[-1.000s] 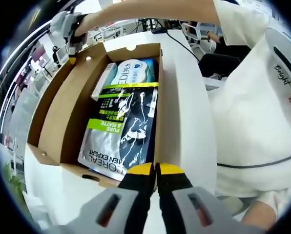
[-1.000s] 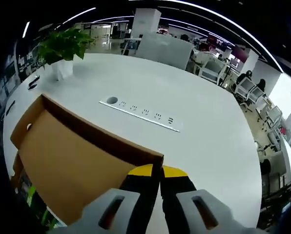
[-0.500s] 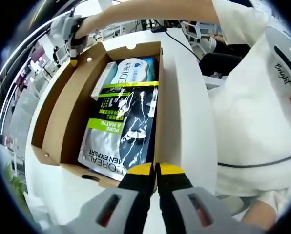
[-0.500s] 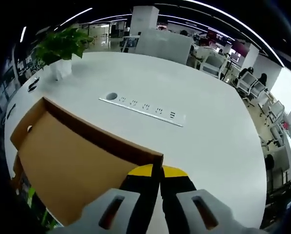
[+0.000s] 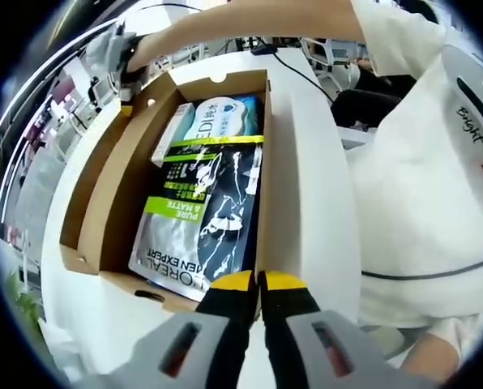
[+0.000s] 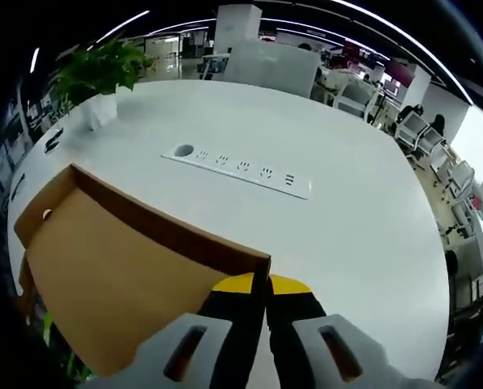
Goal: Operate the shoe box by opening the lid, removing the specified soft item, and placing it in the target area until the item is outside and the box remains undamaged.
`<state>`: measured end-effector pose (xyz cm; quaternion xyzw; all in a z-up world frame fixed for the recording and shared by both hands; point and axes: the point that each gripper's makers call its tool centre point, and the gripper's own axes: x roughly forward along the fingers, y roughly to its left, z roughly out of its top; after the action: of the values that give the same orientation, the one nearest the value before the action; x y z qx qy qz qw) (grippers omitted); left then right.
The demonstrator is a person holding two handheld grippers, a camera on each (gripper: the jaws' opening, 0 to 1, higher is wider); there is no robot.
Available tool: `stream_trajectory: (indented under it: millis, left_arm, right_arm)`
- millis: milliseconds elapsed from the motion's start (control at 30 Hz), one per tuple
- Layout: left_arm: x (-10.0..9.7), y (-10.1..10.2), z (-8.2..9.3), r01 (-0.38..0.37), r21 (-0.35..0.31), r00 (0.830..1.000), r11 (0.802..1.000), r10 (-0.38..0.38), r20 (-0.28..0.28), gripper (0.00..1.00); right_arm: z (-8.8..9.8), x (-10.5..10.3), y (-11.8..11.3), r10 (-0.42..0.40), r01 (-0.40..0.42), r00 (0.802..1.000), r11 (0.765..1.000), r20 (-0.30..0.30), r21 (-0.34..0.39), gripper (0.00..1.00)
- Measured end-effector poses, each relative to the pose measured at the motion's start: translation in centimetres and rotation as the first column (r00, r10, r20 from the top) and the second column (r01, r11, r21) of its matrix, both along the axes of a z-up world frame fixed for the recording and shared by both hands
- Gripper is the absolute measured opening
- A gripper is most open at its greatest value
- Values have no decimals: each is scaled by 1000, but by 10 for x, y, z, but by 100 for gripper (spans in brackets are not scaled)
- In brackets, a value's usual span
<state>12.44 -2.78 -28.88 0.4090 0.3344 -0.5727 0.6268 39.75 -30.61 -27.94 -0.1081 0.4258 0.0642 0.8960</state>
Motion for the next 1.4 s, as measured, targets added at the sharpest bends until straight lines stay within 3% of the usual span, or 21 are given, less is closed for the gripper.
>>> stream_trajectory:
  millis: [300,433,667,833,933,967,1033,1100,1267,1400]
  left_arm:
    - [0,0,-1,0,6,1000,1000,0,-2,2]
    - [0,0,-1,0,10,1000,1000,0,0,3]
    - [0,0,-2,-7,31,1000,1000,7,7,3]
    - [0,0,-2,-12,27,1000,1000,11,4,3]
    - [0,0,-2,-12,27,1000,1000,12,4,3]
    - [0,1,-2,-12,27,1000,1000,12,5,3]
    - [0,1,-2,-12,27,1000,1000,12,6,3]
    - [0,1,-2,-14,27,1000,1000,14,5,3]
    - [0,1,-2,-20,23,1000,1000,20,-10,3]
    - [1,1,-2,-17,18,1000,1000,17,-7,3]
  right_arm:
    - [-1,1,0,30,-30,1000,999,-1,-22,3]
    - [-6,0,3,156,-159,987,978,-30,-137,6]
    - [8,-3,3,151,-149,989,982,6,-117,8]
    - [24,0,4,206,-194,975,972,84,-132,18]
    - [38,5,6,229,-214,961,971,157,-106,17]
    - [40,1,7,198,-191,967,980,163,-59,15]
    - [40,-4,13,207,-211,967,977,151,13,16]
    - [46,-3,20,205,-223,962,971,179,87,18]
    - [55,-7,10,201,-215,957,975,210,49,25]
    - [75,-12,17,208,-254,929,960,307,117,32]
